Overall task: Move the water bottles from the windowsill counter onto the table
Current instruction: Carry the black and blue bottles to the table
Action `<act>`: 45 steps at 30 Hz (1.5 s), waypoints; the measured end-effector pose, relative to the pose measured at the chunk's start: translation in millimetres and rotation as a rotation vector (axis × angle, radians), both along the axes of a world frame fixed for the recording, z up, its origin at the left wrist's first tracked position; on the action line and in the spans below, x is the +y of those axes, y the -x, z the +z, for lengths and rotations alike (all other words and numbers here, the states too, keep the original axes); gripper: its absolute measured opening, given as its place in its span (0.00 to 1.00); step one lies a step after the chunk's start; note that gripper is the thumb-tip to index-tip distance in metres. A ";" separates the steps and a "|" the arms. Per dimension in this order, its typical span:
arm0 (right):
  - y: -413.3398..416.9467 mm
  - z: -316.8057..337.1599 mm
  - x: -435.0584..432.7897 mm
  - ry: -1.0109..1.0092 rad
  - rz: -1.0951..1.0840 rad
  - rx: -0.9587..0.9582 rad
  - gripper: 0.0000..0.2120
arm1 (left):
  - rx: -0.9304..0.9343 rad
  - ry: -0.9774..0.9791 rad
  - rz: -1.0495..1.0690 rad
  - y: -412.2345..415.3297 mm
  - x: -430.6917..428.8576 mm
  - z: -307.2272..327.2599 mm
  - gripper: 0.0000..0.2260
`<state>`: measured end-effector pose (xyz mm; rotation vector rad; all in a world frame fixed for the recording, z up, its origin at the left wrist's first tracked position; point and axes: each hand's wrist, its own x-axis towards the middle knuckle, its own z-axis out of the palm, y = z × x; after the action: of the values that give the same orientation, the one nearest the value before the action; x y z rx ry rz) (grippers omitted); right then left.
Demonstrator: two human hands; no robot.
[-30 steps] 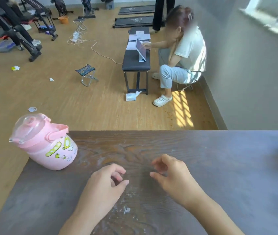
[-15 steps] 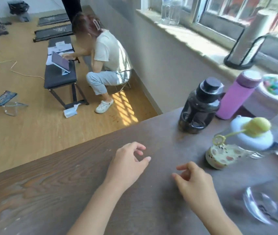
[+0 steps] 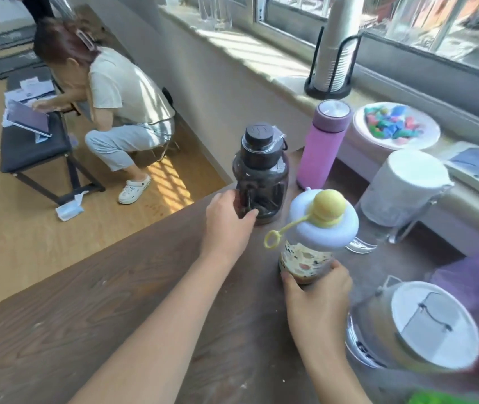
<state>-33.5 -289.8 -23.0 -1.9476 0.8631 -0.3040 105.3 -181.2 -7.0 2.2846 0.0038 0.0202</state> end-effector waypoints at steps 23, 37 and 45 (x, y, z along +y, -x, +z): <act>14.9 14.6 62.6 -0.091 0.385 -0.104 0.20 | -0.085 0.333 0.340 85.2 107.3 1.4 0.06; 108.7 26.2 280.7 -0.117 0.842 -0.050 0.21 | -0.102 0.177 0.806 324.2 341.7 13.2 0.08; 153.4 33.8 423.9 -0.078 1.128 -0.030 0.23 | -0.092 0.129 1.042 462.6 434.8 14.5 0.09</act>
<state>-186.9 134.1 10.8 -2.0345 -0.3134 0.3635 -357.3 253.6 7.5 1.9112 1.0973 0.6374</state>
